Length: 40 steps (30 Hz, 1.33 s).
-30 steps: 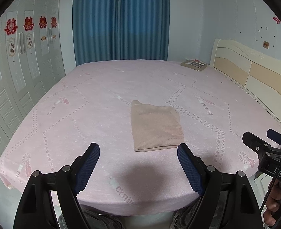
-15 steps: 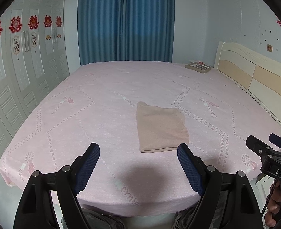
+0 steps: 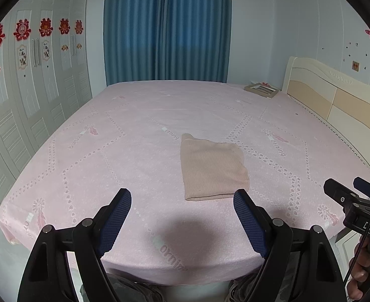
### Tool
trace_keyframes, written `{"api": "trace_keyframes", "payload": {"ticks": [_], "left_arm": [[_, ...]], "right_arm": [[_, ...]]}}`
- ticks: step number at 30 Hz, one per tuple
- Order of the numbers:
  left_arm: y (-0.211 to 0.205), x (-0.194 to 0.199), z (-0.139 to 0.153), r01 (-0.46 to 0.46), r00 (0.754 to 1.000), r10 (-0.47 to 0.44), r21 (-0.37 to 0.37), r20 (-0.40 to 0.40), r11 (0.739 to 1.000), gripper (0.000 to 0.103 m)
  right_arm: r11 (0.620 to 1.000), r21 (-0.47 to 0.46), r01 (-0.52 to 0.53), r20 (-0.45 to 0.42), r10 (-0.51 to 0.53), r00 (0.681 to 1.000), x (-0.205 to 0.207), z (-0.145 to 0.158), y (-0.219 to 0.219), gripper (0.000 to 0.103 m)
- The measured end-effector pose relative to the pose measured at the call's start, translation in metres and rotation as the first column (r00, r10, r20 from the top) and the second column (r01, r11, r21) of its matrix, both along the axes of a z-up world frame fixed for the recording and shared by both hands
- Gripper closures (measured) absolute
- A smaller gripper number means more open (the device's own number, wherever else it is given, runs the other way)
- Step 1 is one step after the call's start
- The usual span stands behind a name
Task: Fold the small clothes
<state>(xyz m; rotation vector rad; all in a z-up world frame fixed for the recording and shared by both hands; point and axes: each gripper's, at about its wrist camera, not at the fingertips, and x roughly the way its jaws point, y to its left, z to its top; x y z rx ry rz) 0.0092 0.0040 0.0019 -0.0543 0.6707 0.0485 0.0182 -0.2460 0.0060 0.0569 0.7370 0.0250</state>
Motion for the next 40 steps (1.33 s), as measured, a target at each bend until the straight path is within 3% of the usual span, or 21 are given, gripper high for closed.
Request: {"api": "trace_keyframes", "payload": {"ticks": [40], "left_arm": [[0.0074,-0.0054,0.0032,0.000,1.000,0.000,-0.025,0.012,1.000,0.020]], "right_arm": [[1.000,0.000,0.007,0.003,-0.007,1.000,-0.0083,0.0013,0.0012,0.000]]}}
